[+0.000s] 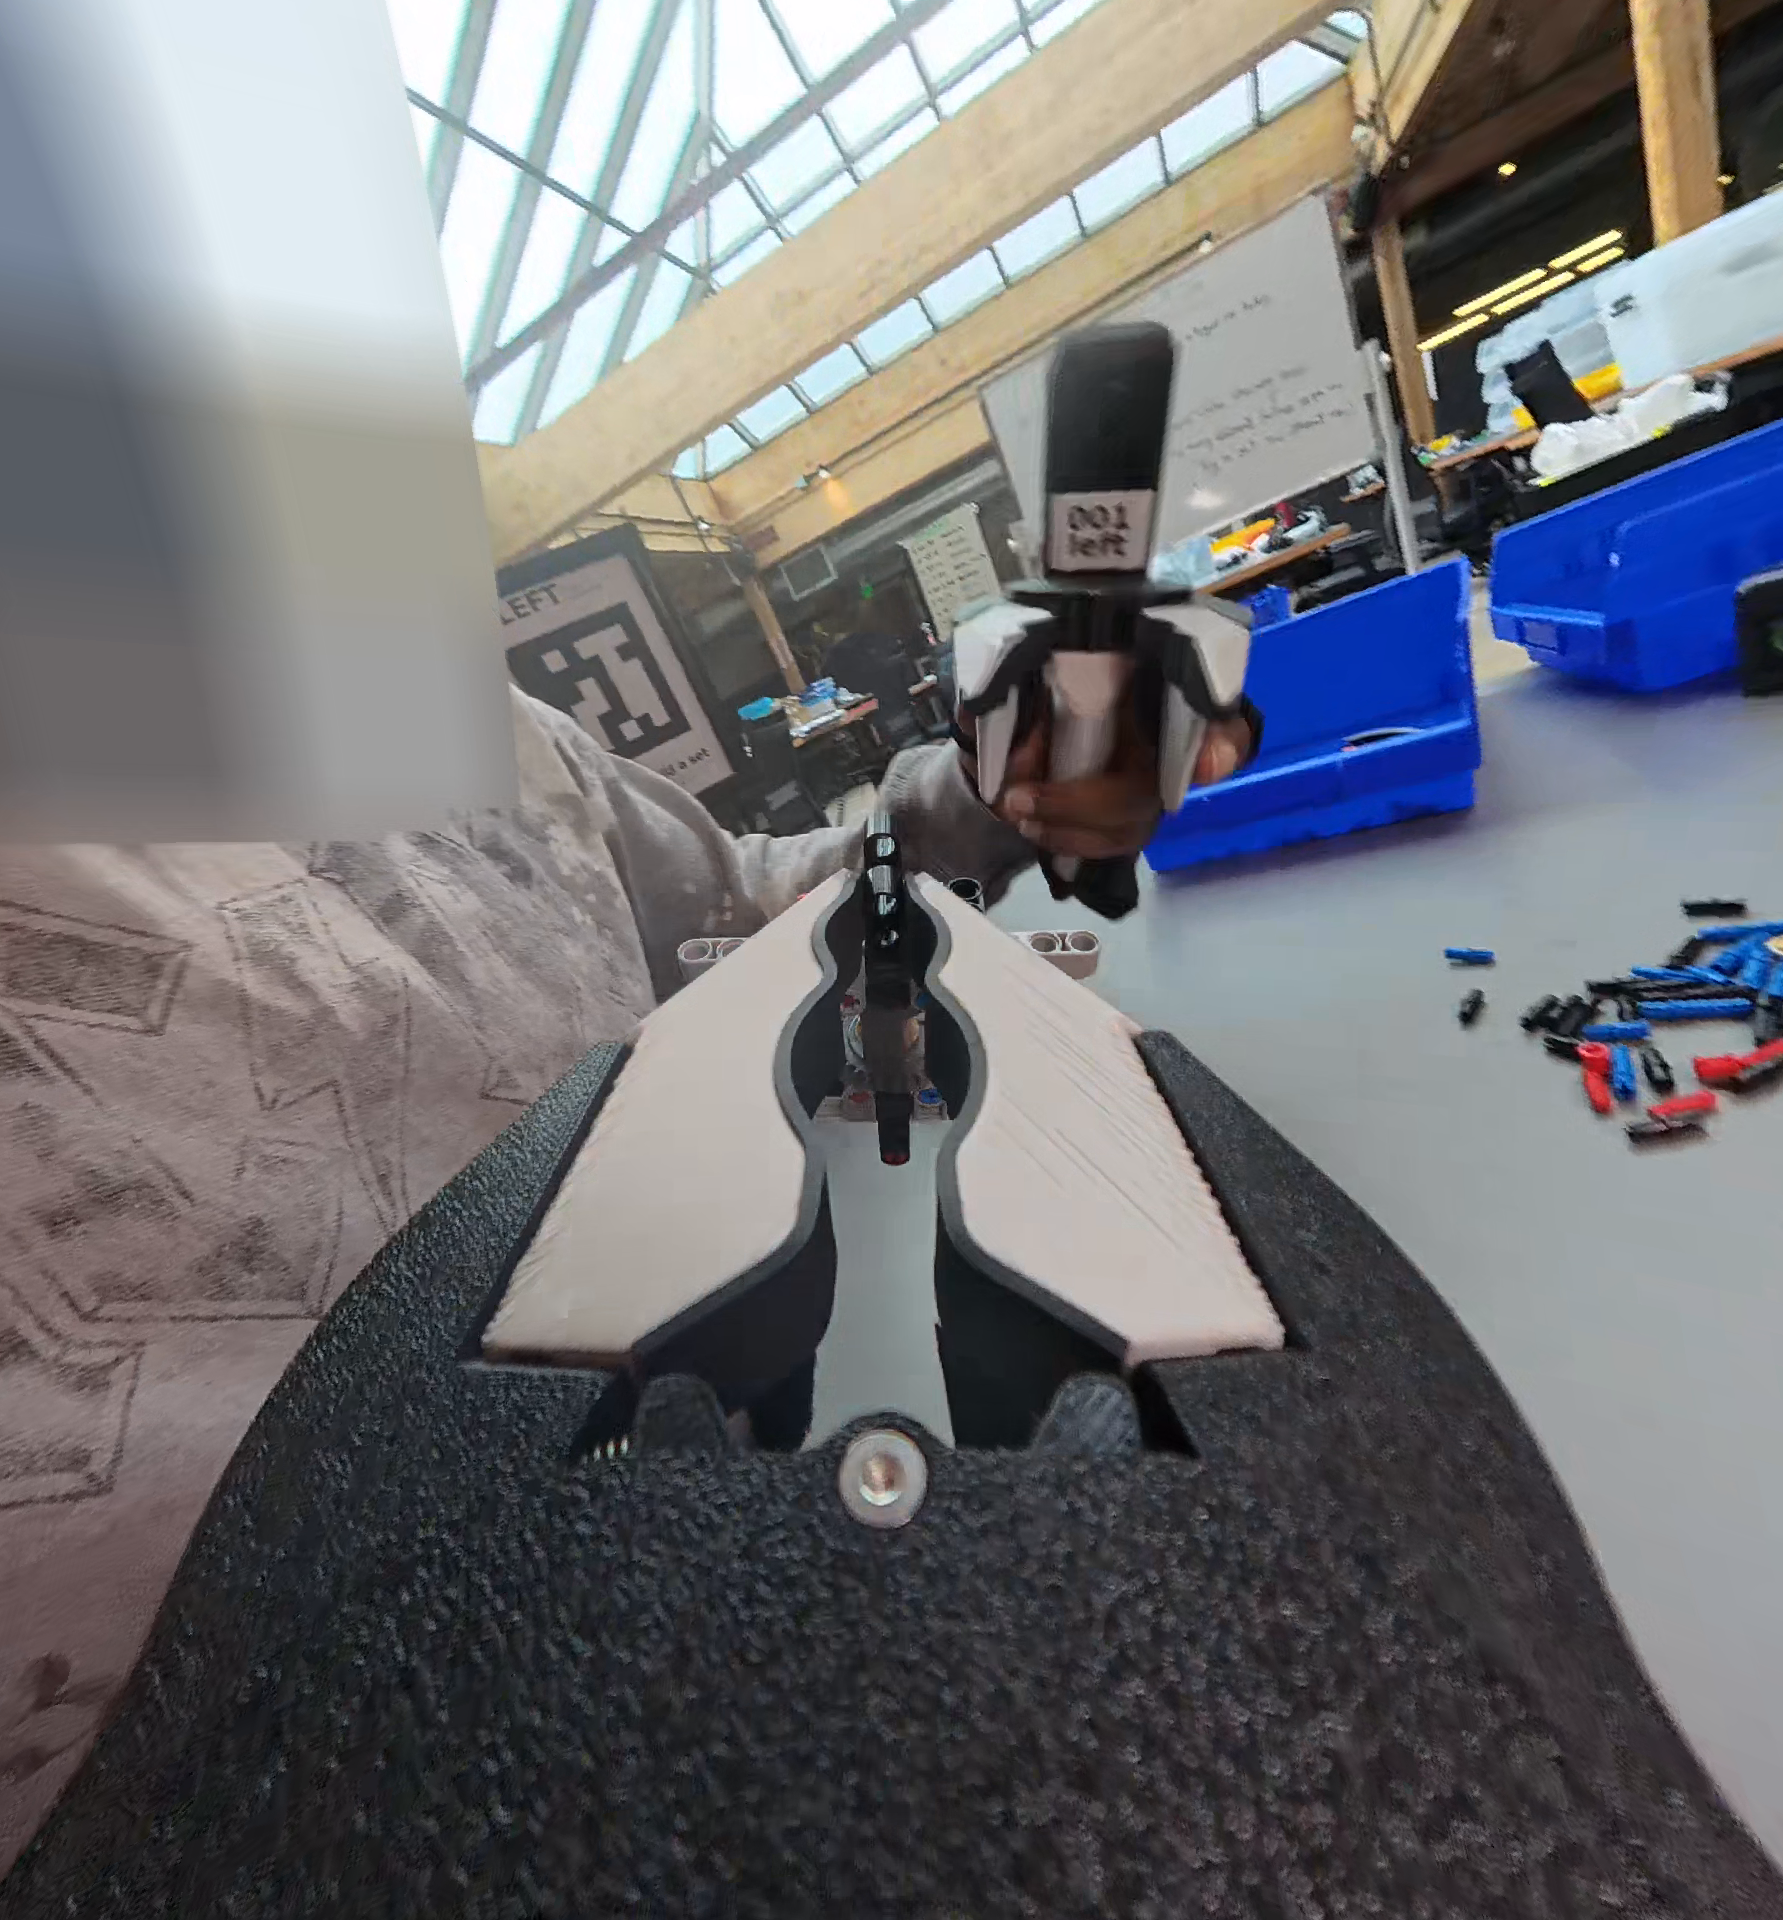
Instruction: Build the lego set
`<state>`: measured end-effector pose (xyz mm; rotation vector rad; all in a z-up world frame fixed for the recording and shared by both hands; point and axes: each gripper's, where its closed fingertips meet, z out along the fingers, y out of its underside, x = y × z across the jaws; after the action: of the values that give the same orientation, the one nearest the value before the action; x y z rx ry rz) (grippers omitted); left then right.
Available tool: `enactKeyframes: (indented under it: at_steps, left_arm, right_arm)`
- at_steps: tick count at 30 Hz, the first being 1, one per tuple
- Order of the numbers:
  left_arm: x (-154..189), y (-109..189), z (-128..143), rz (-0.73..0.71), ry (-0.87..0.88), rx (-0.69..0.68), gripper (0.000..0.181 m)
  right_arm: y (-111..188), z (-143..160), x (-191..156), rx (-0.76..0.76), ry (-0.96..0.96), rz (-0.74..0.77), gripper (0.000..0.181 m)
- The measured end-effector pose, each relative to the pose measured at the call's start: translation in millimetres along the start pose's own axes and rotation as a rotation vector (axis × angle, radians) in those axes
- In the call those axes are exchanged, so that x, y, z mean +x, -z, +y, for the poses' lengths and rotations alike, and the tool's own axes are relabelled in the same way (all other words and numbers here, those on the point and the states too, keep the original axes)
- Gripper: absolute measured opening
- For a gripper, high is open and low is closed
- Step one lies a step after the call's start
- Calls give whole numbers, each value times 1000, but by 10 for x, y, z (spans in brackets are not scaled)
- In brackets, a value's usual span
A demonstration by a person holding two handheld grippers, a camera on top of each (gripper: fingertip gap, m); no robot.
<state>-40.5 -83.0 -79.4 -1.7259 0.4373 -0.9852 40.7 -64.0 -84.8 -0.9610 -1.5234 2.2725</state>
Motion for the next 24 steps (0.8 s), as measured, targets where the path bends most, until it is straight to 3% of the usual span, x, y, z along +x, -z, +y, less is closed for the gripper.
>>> enactKeyframes:
  at_steps: [3,6,8,11,13,15,18,24]
  left_arm:
    - [243,-525,175,300,170,-35,75]
    - [428,-807,266,522,286,-50,88]
    - [629,-894,286,659,336,-64,83]
    - [670,-899,303,689,326,-68,47]
    - [613,-913,365,625,312,-92,50]
    - [573,-926,461,560,255,-119,32]
    - [523,-905,484,500,207,-124,21]
    - [59,-817,600,141,-21,-208,16]
  right_arm:
    - [8,-78,-242,63,47,-133,6]
    - [16,-115,-351,96,70,-186,6]
    - [8,-94,-386,82,91,-195,5]
    - [41,-113,-444,71,122,-208,5]
    - [68,-111,-393,41,162,-169,5]
    - [84,-101,-359,17,181,-151,6]
    - [91,-75,-314,-18,200,-119,8]
    - [216,82,91,-206,280,142,13]
